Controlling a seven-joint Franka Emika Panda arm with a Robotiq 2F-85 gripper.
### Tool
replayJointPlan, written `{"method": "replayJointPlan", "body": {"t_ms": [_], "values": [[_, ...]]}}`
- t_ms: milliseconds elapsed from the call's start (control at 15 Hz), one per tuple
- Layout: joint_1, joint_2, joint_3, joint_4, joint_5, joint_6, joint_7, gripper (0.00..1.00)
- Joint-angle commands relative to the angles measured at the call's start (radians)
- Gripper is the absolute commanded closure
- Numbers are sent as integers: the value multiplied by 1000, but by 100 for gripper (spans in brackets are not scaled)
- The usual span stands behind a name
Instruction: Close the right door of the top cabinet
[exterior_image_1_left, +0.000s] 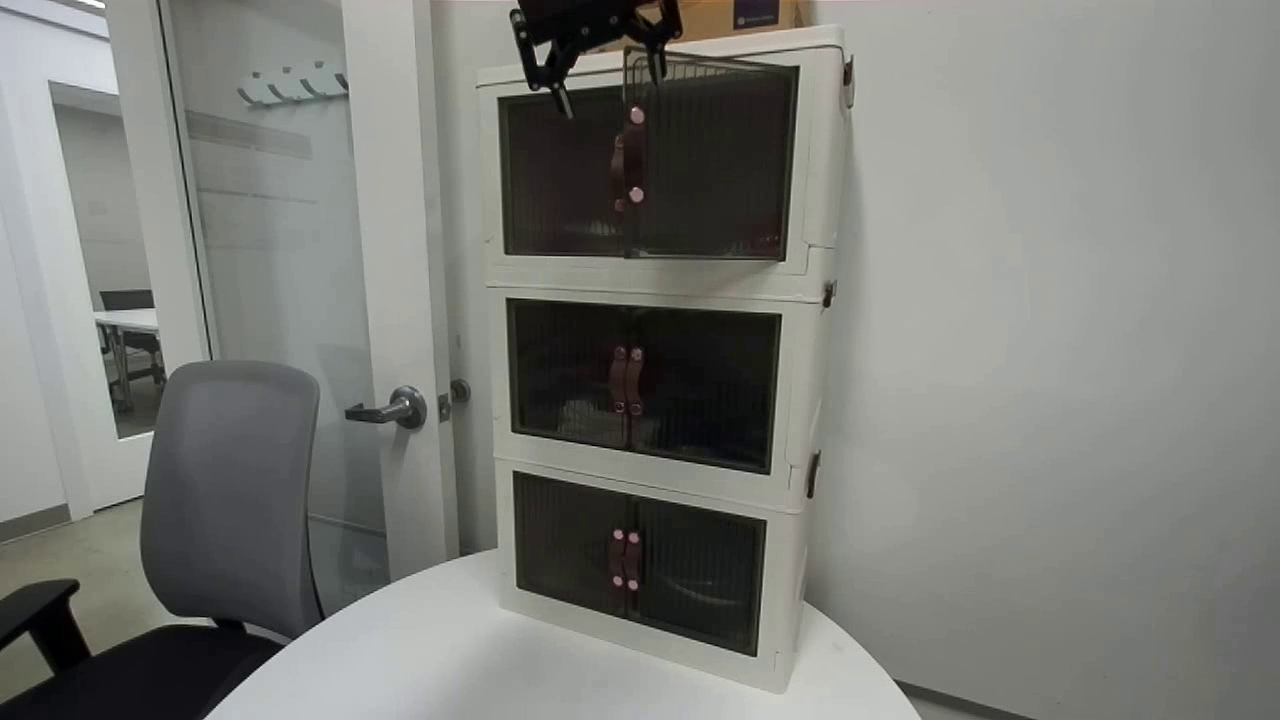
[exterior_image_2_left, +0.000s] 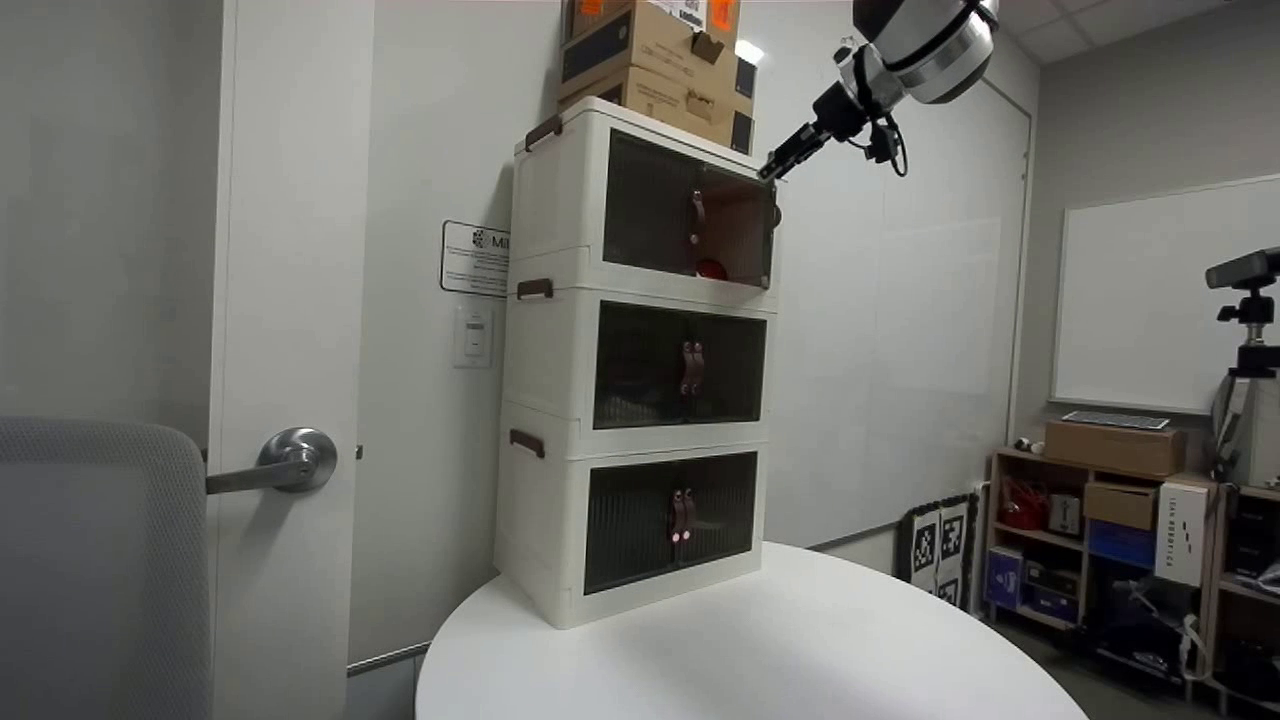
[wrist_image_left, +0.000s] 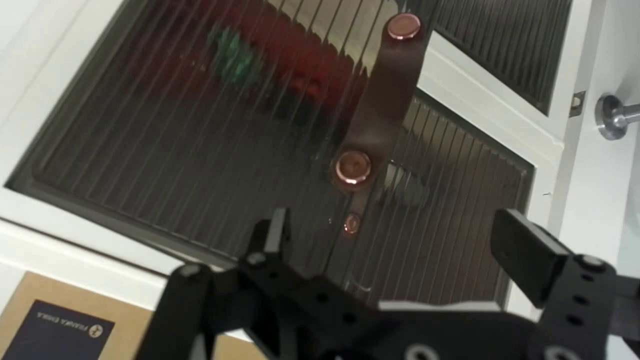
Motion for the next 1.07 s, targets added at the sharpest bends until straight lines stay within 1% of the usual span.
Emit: {"method": "replayJointPlan", "body": {"t_ms": [0, 133, 333, 667, 1000], "values": [[18, 91, 13, 61, -32, 141, 99, 0], [22, 134, 7, 72, -39, 189, 152, 0], [17, 194, 2, 89, -23, 222, 200, 0], [22, 266, 4, 140, -17, 226, 252, 0], [37, 280, 37, 183, -8, 221, 234, 0]]}}
